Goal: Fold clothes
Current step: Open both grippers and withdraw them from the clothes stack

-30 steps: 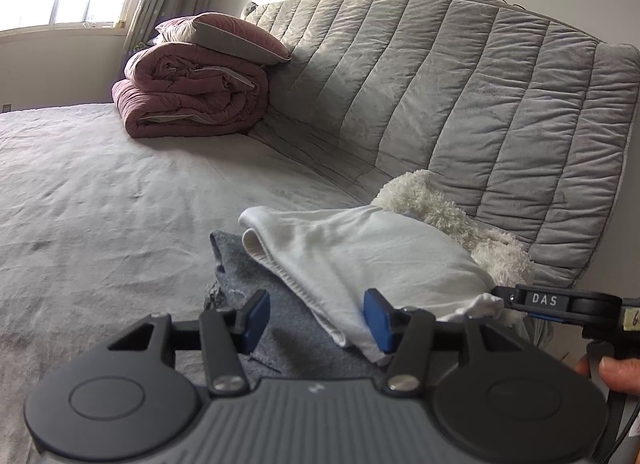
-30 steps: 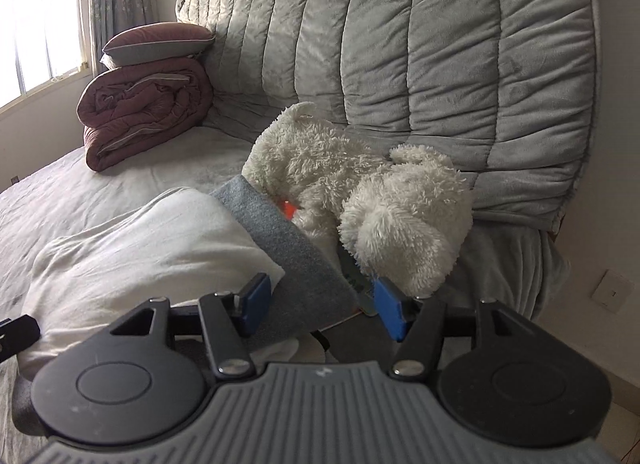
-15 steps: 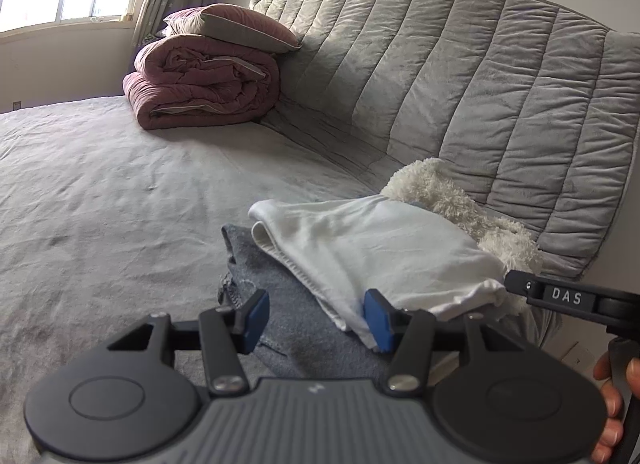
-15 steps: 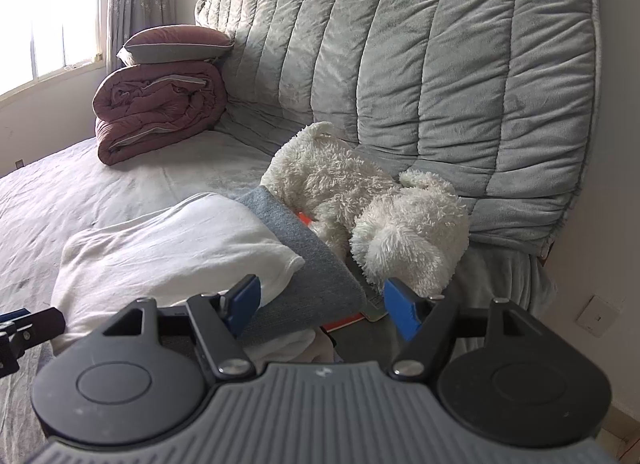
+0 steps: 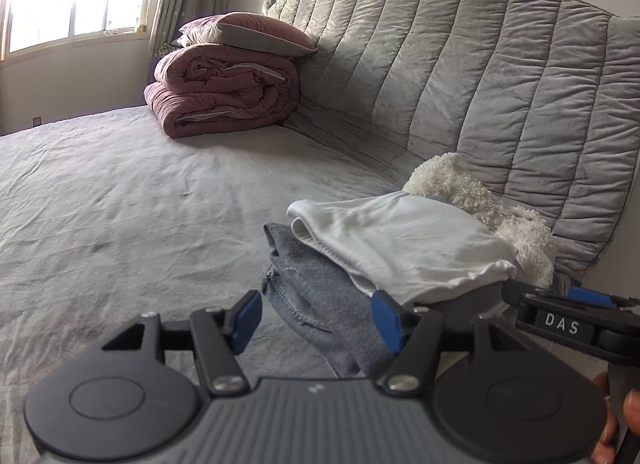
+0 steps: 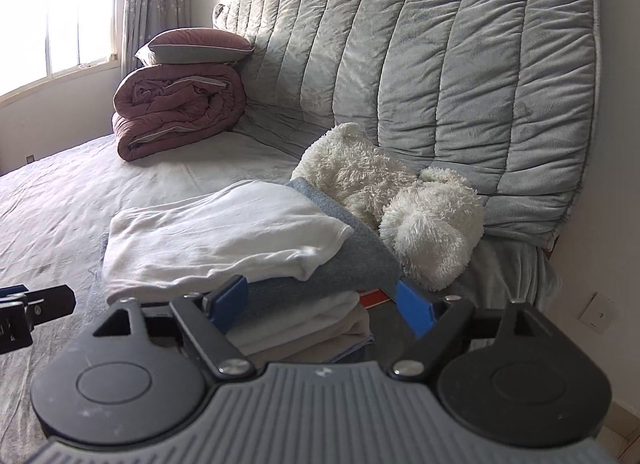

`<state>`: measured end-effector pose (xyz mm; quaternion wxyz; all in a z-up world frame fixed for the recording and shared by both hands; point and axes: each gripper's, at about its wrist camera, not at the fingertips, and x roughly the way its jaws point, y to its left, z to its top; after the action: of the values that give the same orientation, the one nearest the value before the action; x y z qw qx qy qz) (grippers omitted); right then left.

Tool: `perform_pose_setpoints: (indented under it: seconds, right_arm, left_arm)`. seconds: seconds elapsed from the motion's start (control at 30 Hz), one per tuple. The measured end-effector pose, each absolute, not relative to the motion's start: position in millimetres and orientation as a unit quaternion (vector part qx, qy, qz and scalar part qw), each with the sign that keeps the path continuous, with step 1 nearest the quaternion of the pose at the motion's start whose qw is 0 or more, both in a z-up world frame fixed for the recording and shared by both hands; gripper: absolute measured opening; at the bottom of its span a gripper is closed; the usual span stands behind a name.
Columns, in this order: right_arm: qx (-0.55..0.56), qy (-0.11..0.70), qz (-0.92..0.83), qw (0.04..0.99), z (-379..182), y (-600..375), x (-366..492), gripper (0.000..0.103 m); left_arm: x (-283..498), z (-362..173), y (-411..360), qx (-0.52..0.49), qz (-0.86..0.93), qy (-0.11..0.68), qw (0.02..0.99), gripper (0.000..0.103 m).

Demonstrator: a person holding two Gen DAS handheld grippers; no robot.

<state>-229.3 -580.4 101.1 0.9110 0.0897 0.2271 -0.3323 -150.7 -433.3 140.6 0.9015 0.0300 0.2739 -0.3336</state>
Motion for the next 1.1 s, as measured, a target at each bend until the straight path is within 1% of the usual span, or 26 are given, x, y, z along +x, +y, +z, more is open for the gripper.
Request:
perform_pose_setpoints:
  seconds: [0.03,0.1,0.2,0.23,0.3,0.4,0.6,0.83,1.1]
  right_arm:
    - [0.087,0.226,-0.334,0.911,100.7,-576.7,-228.9,0.103]
    - [0.08,0.226,-0.336,0.911,100.1,-569.7,-227.9,0.103]
    - [0.076,0.226,-0.333,0.912,100.8,-561.9,-227.2,0.103]
    - [0.078,0.225,-0.332,0.913,100.7,-559.8,-227.8,0.103]
    - [0.082,0.222,-0.332,0.913,100.2,-555.3,-229.7,0.103]
    - [0.085,0.219,-0.336,0.912,99.1,-547.3,-232.0,0.103]
    - [0.054,0.223,-0.352,0.908,99.3,-528.6,-235.3,0.103]
    - [0.073,0.204,-0.365,0.905,100.0,-530.1,-251.3,0.103]
    - [0.077,0.196,-0.372,0.904,100.2,-534.9,-261.4,0.103]
  left_arm:
    - [-152.1,140.8,-430.8,0.032,-0.331,0.272,0.903,0.069]
    - [-155.2,141.6,-425.4,0.036,-0.324,0.268,0.906,0.079]
    - [-160.5,144.1,-419.2,0.046,-0.316,0.26,0.911,0.089]
    - [-162.4,145.1,-417.4,0.05,-0.313,0.257,0.913,0.091]
    - [-165.5,147.3,-413.6,0.053,-0.309,0.251,0.916,0.098]
    - [-170.2,150.0,-405.1,0.048,-0.297,0.238,0.923,0.102]
    - [-171.5,144.6,-401.8,0.062,-0.278,0.253,0.925,0.102]
    - [-183.6,147.8,-409.1,0.087,-0.265,0.236,0.931,0.102]
    - [-191.3,146.4,-416.9,0.102,-0.247,0.241,0.933,0.102]
